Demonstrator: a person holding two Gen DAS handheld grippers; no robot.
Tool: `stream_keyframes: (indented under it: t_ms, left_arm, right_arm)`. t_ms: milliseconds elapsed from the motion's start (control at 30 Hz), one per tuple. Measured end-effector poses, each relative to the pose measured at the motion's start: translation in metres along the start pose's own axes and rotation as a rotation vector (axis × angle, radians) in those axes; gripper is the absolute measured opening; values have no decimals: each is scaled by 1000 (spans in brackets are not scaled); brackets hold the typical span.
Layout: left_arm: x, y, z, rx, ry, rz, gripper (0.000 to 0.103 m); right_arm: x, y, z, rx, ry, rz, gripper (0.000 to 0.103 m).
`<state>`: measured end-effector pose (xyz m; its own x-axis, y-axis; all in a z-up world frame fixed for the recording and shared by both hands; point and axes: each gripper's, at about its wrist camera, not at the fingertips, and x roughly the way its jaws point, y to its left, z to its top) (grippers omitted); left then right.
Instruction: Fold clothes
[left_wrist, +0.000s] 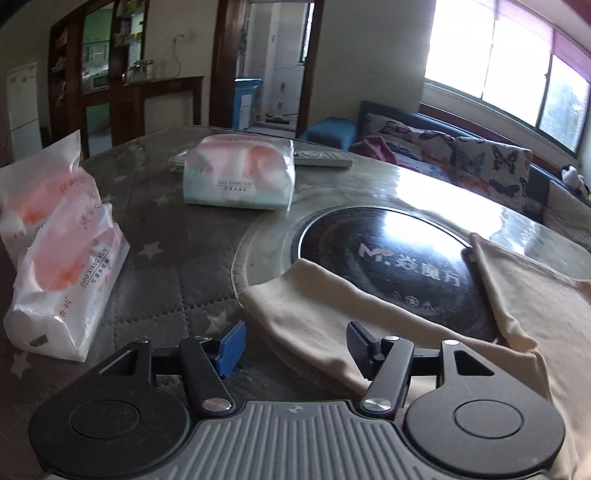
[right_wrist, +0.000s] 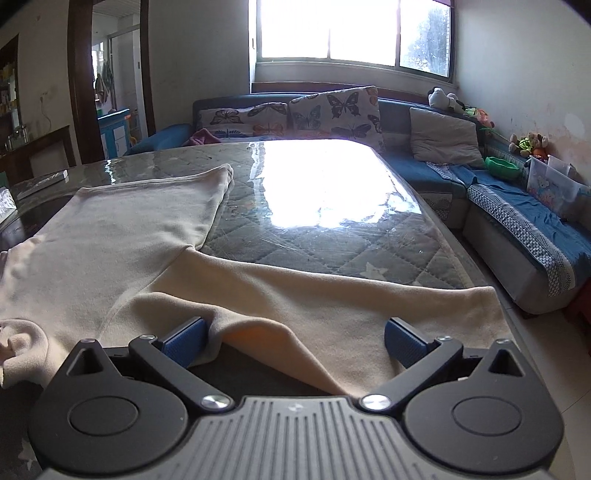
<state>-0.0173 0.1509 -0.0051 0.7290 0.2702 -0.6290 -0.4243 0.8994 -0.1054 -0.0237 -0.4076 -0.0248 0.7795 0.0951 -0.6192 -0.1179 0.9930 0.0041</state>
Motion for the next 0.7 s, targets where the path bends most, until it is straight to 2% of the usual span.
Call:
stream_keyframes:
  t_ms: [67, 100, 133, 200, 267, 433, 700]
  left_arm:
    - [3, -1, 0, 8, -7, 11, 56]
    - [4, -2, 0, 14, -12, 18, 45]
    - [6, -3, 0, 27, -19, 35, 39]
    - [8, -2, -1, 41, -33, 57, 15]
    - [8, 2, -1, 33, -42, 52, 5]
    - [-9, 17, 2, -13, -96, 79, 2]
    - [1, 20, 1, 9, -40, 45, 3]
  right_arm:
    - [0, 0, 0, 0, 0, 0, 103]
    - [0, 0, 0, 1, 0, 0, 103]
    - [0, 0, 0, 1, 0, 1, 103]
    - [0, 0, 0, 3, 0, 2, 103]
    - [-1, 0, 0, 4, 0, 3, 103]
    - [-1, 0, 0, 4, 0, 4, 103]
    - [-3, -1, 2, -7, 4, 17, 103]
